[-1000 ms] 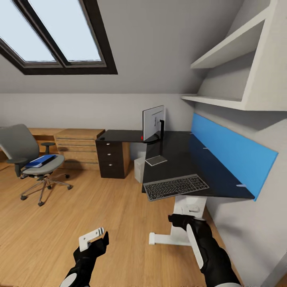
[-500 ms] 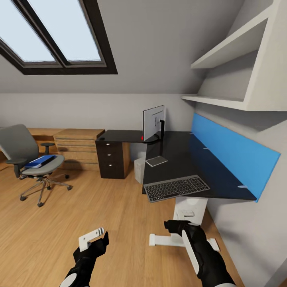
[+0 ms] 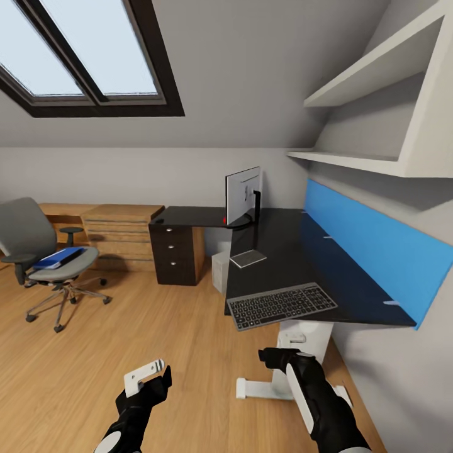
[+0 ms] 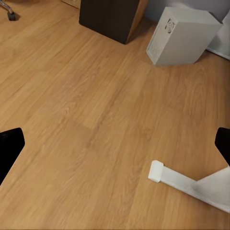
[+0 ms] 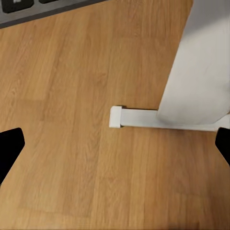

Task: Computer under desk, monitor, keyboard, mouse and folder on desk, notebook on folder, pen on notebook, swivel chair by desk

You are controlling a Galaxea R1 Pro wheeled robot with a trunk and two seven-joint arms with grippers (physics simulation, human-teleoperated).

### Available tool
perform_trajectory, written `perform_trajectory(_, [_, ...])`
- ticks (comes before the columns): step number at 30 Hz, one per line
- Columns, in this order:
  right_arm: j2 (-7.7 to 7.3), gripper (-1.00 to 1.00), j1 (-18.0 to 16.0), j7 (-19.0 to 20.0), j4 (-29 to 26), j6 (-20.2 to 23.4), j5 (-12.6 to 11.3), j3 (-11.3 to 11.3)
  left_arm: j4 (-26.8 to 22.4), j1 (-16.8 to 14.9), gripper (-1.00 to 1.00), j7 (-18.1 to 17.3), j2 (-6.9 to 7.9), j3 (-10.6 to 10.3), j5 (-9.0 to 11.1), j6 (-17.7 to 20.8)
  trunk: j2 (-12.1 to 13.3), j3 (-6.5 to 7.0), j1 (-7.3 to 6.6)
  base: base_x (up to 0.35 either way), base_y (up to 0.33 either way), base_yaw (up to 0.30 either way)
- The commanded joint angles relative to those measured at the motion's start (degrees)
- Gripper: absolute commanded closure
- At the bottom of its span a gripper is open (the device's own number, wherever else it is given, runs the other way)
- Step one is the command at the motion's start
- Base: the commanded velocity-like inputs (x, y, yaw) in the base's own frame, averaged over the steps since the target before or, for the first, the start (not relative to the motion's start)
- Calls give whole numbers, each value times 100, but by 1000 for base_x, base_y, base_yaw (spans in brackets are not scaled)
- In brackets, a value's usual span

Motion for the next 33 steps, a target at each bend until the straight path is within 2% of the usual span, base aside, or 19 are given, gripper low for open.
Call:
perform_trajectory(1, [1, -100, -3, -28, -6, 29, -3, 8, -10, -2, -100, 38, 3, -8, 32, 17, -3, -5, 1, 66, 0, 0])
perform_trajectory(11, [3, -100, -3, -28, -4, 29, -3, 11, -10, -4, -100, 38, 3, -8, 32, 14, -3, -5, 1, 156, 74, 0])
perform_trajectory(33, [-4, -100, -3, -28, -10, 29, -3, 11, -10, -3, -100, 38, 0, -9, 32, 0, -3, -5, 1, 32, 52, 0])
